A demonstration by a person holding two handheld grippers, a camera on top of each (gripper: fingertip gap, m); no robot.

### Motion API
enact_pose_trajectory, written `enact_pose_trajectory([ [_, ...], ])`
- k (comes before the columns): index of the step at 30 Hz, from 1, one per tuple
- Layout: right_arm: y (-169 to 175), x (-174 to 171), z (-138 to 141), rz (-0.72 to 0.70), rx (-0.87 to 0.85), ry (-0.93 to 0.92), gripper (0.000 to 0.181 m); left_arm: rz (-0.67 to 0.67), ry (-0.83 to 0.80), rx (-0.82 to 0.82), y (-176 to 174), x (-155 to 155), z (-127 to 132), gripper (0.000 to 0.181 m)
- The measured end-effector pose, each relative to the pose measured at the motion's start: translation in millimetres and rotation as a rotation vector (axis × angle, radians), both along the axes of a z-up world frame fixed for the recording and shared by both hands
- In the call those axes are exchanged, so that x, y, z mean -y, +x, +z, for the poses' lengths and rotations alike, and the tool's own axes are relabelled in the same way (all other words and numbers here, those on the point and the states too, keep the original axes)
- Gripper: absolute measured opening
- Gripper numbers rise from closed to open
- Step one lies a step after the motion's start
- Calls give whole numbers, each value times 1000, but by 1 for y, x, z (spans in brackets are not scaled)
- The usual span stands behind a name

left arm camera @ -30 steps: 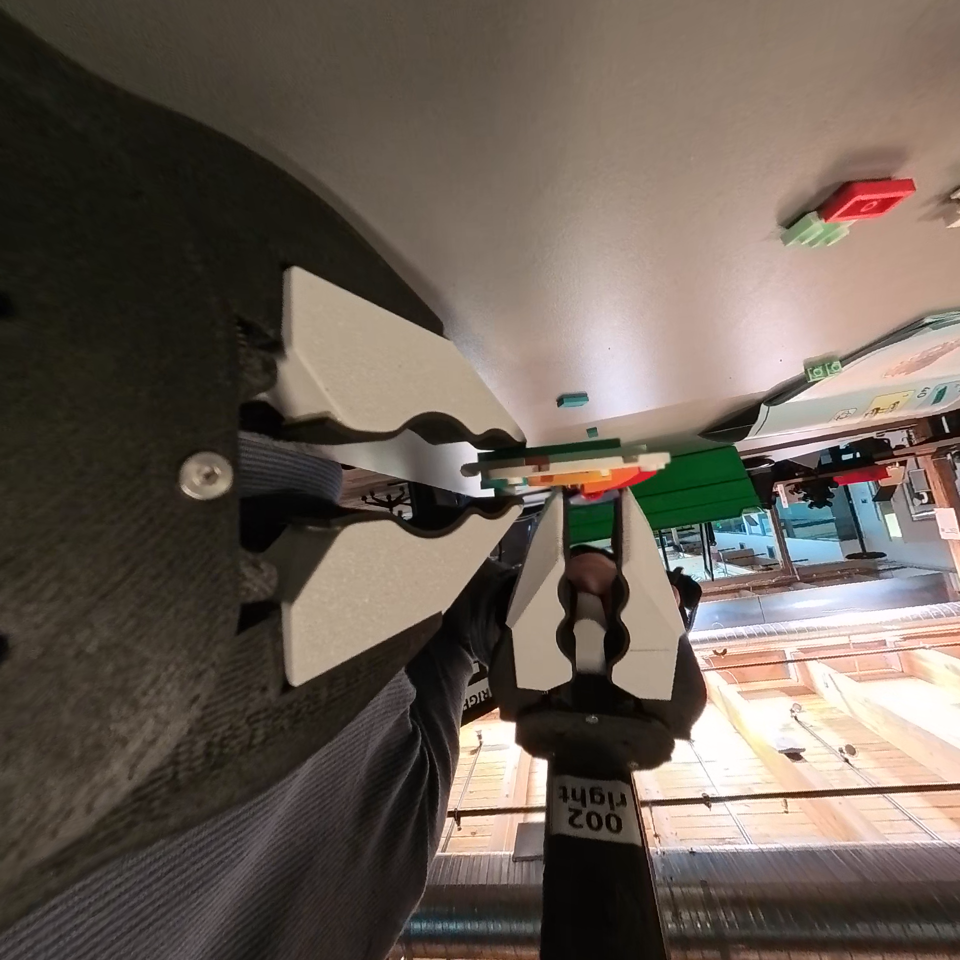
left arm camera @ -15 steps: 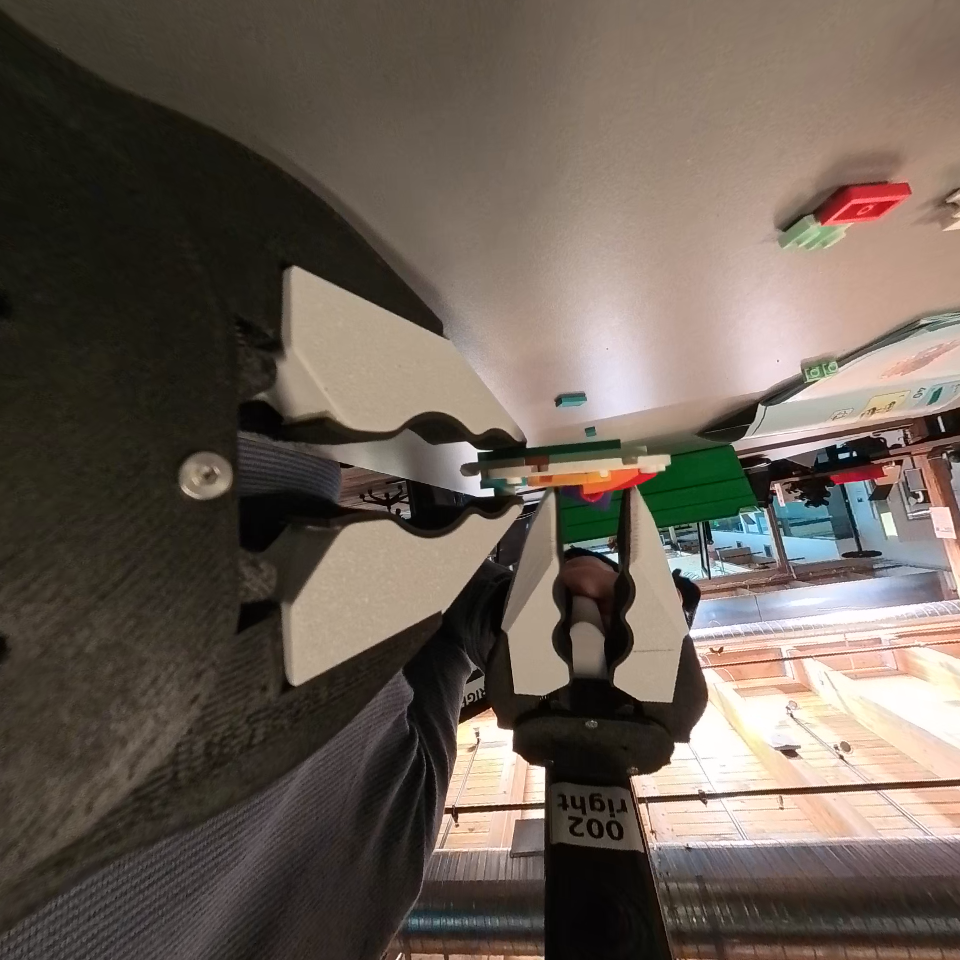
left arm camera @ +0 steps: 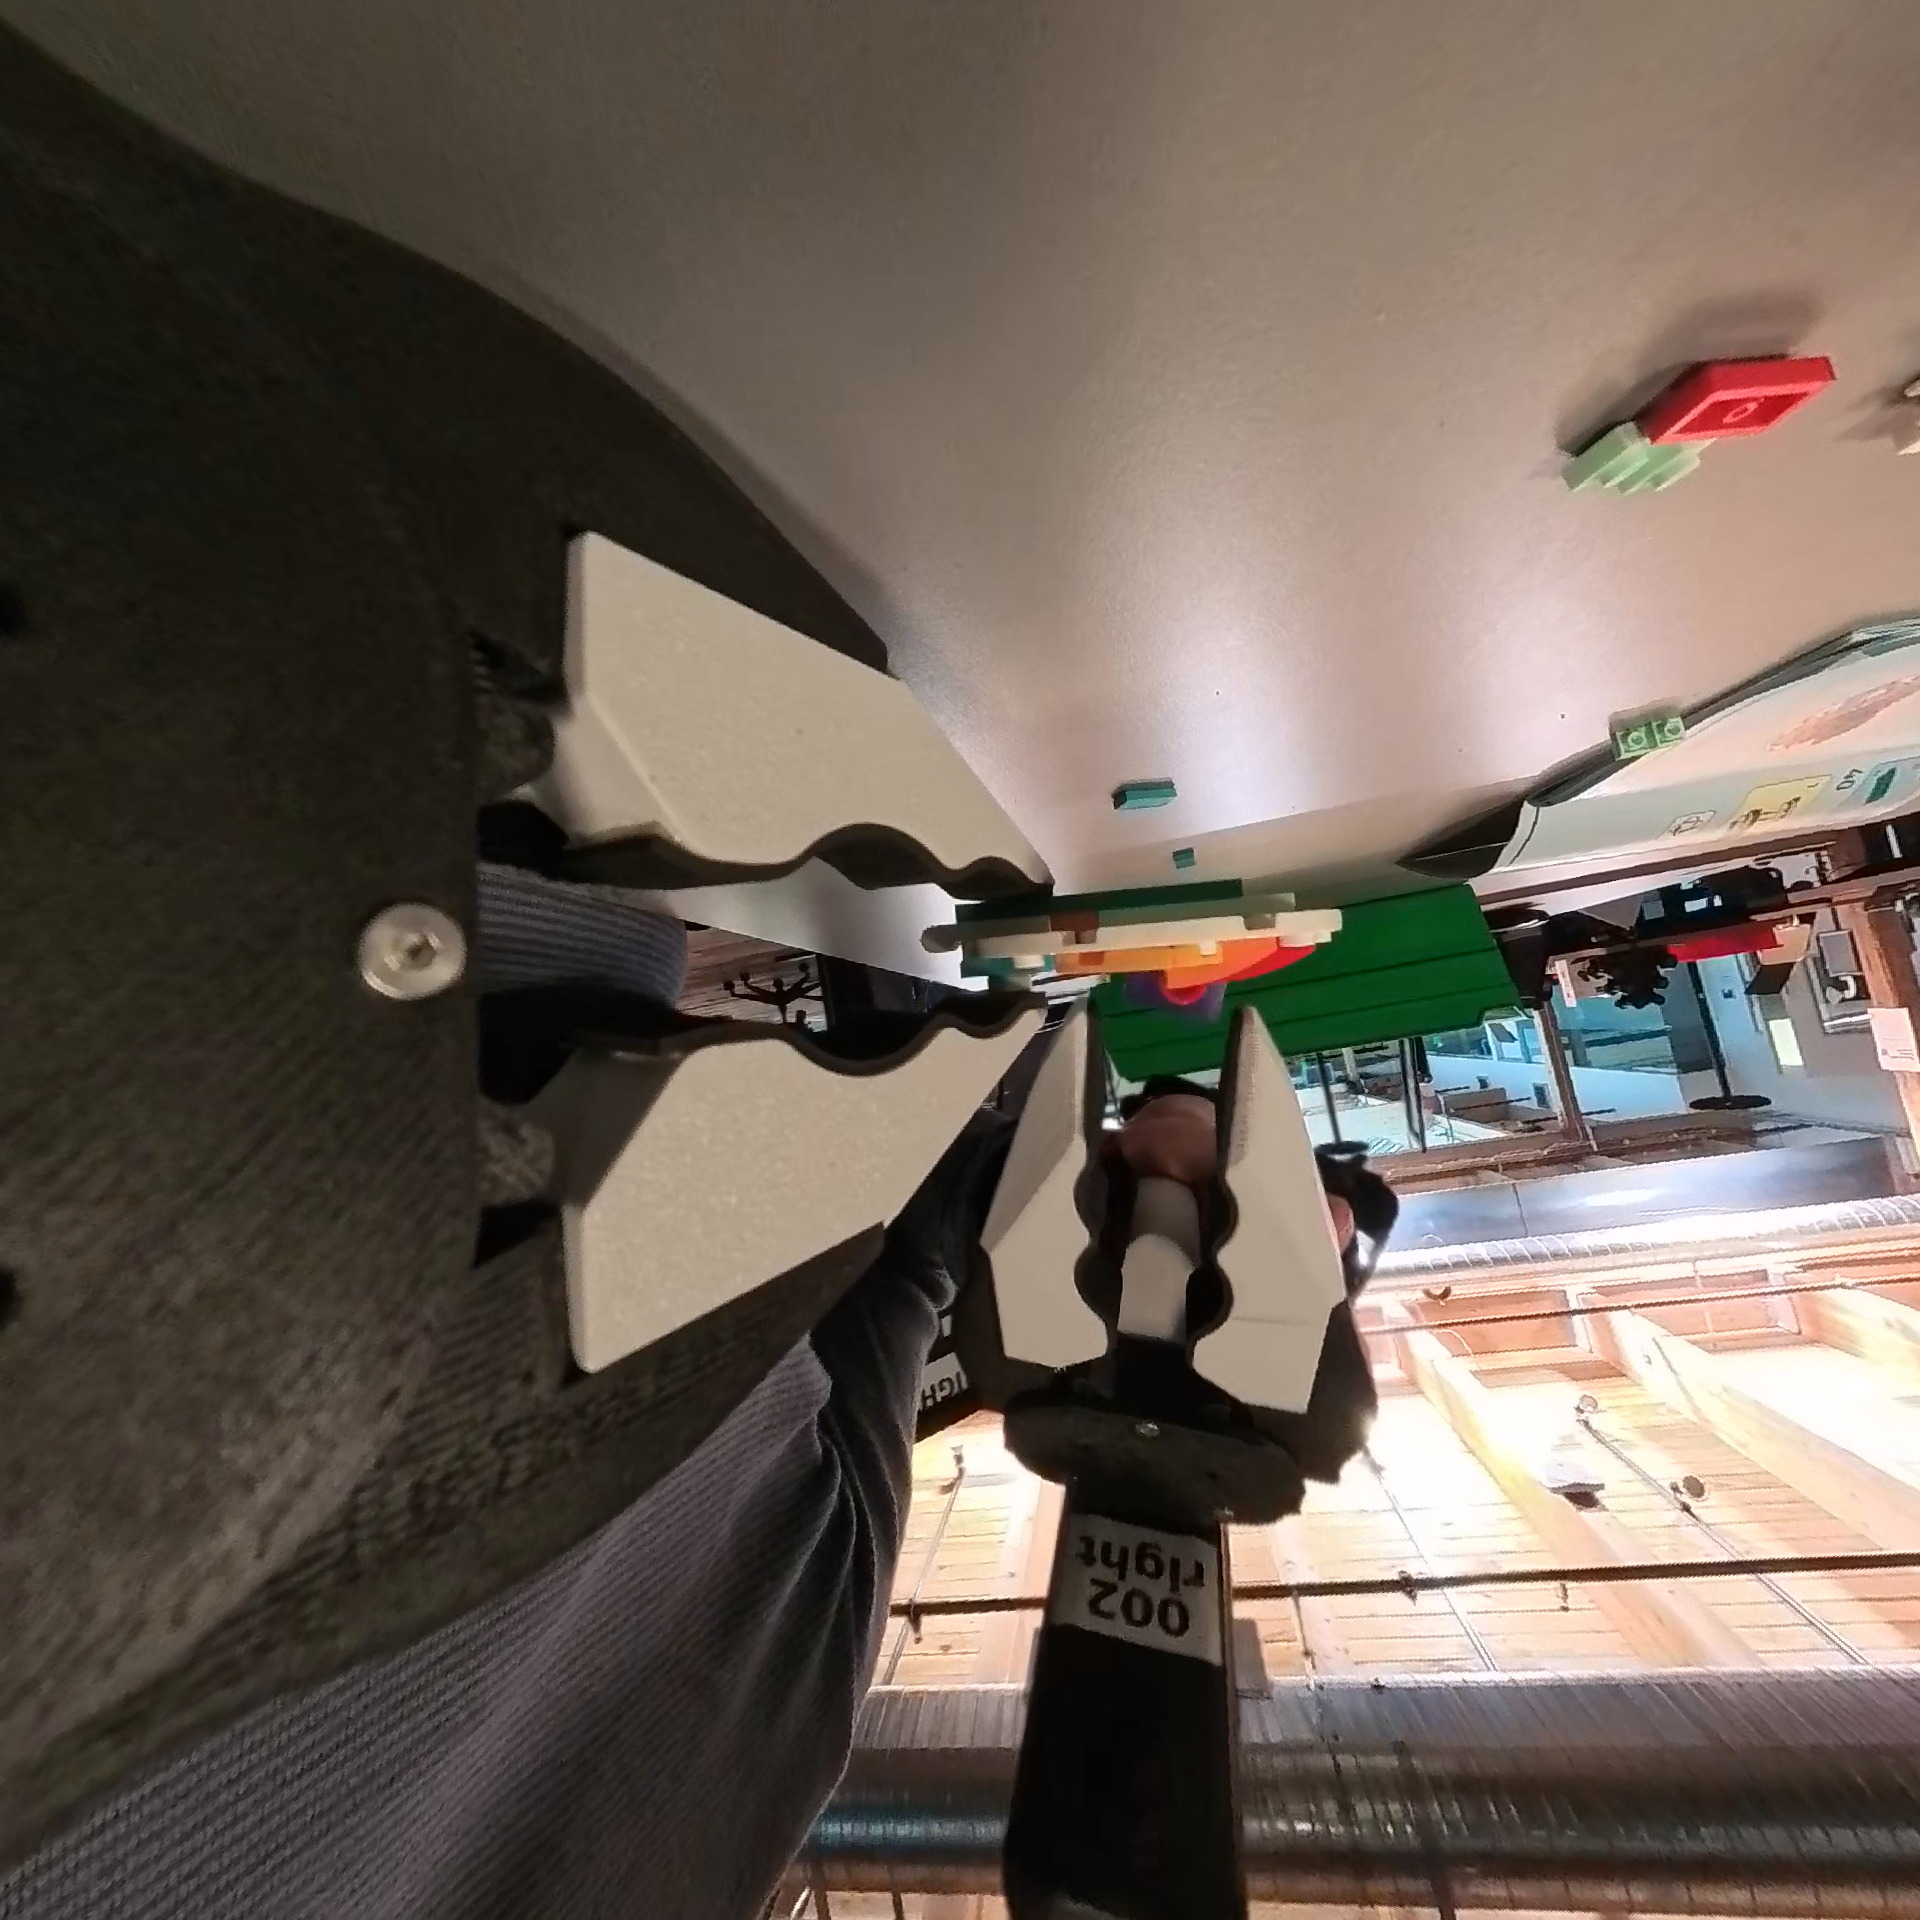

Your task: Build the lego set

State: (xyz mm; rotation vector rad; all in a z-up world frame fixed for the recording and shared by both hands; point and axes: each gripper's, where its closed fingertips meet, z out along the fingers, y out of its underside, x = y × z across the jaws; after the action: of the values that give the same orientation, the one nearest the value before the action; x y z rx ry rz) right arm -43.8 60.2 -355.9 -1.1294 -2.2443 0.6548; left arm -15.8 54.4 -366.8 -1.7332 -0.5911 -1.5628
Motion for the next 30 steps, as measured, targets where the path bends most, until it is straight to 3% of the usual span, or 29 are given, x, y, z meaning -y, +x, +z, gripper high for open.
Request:
enact_pose_trajectory([
  [8, 2, -6, -2, -15, -17, 9, 14, -1, 2, 0, 0, 0, 0, 15],
  [17, -1, -5, 2, -73, -137, -279, 14, -5, 12, 17, 0, 1, 3, 15],
  [30, -1, -3, 1, -50, -164, -303, 14, -6, 8, 11, 1, 1, 2, 15],
])
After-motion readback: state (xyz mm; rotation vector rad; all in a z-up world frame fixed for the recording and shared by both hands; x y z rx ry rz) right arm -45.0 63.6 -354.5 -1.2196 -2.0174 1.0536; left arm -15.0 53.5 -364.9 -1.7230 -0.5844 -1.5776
